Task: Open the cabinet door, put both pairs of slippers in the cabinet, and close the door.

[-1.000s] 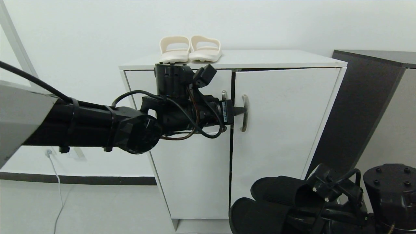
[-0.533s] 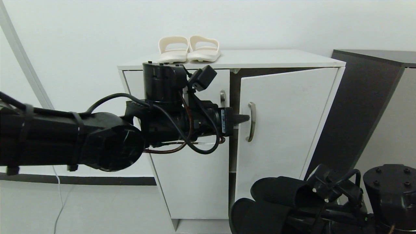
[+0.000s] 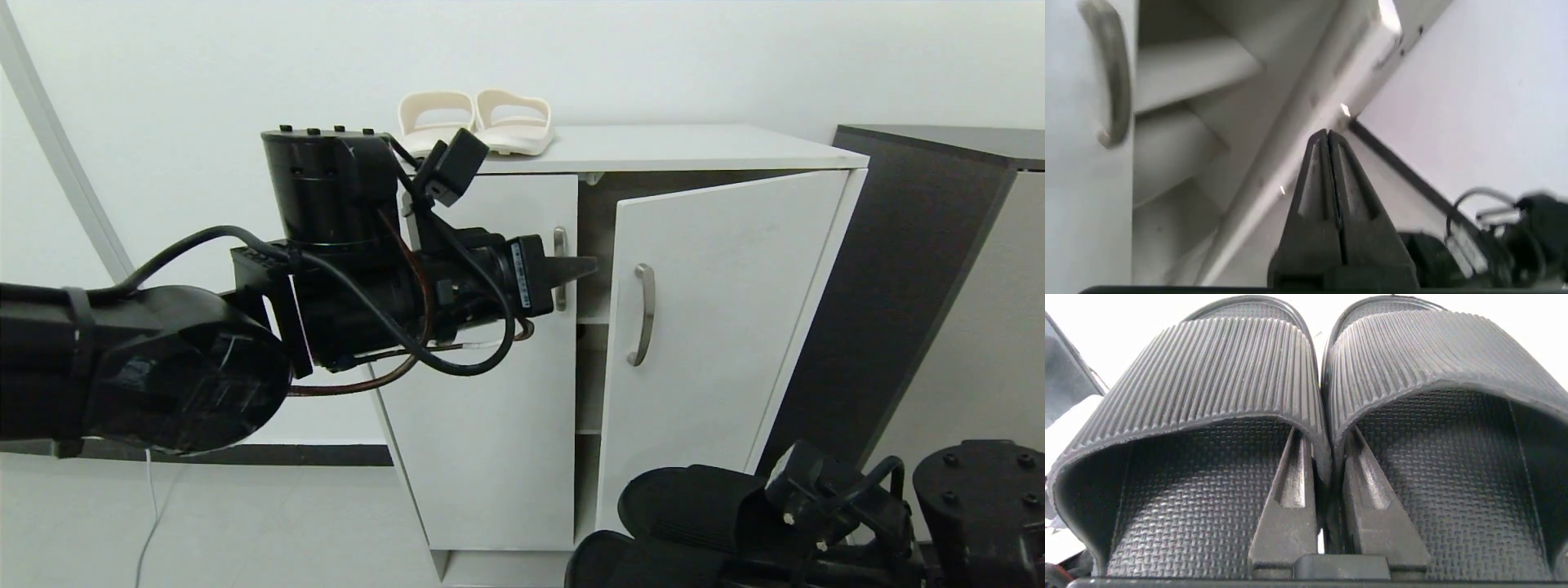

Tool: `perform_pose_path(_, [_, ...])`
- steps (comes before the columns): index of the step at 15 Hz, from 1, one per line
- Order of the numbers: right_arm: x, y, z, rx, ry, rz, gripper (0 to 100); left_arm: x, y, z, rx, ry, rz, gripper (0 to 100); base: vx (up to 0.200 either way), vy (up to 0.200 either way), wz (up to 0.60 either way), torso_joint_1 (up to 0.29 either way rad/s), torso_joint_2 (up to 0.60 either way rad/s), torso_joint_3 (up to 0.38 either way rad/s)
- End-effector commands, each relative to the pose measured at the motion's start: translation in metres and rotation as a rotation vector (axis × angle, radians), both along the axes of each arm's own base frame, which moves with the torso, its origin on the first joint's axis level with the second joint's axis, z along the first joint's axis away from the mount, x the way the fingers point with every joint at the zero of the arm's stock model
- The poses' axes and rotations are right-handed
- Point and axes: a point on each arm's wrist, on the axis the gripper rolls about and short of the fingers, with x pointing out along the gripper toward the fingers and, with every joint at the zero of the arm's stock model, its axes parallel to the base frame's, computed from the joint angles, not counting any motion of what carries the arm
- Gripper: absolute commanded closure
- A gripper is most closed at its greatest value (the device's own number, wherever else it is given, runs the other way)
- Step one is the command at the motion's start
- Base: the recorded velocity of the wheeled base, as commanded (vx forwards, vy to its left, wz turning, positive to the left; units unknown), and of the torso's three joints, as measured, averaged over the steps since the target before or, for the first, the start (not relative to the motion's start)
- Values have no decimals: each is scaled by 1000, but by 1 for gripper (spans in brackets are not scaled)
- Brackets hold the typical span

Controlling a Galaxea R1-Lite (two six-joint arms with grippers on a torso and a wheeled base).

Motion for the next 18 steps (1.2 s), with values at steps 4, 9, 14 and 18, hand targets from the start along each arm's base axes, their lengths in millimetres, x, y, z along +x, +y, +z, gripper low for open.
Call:
perform_pose_path(4, [-2, 0, 1, 3, -4, 7, 100, 39, -13, -13, 2, 13, 31, 100, 0, 0, 0, 0, 0, 0])
perform_pose_path(9, [-2, 1, 0, 0, -3, 12, 100, 69, -30, -27, -8, -2, 36, 100, 0, 0, 0, 0, 0, 0])
perform_pose_path(14, [-3, 2, -1, -6, 3, 17, 100, 78, -37, -37, -6, 3, 34, 100, -80, 0, 0, 1, 0, 0])
perform_pose_path(18, [-6, 2, -3, -12, 8, 31, 100, 59, -60, -40, 1, 8, -35, 100, -200, 0, 0, 5, 2, 2])
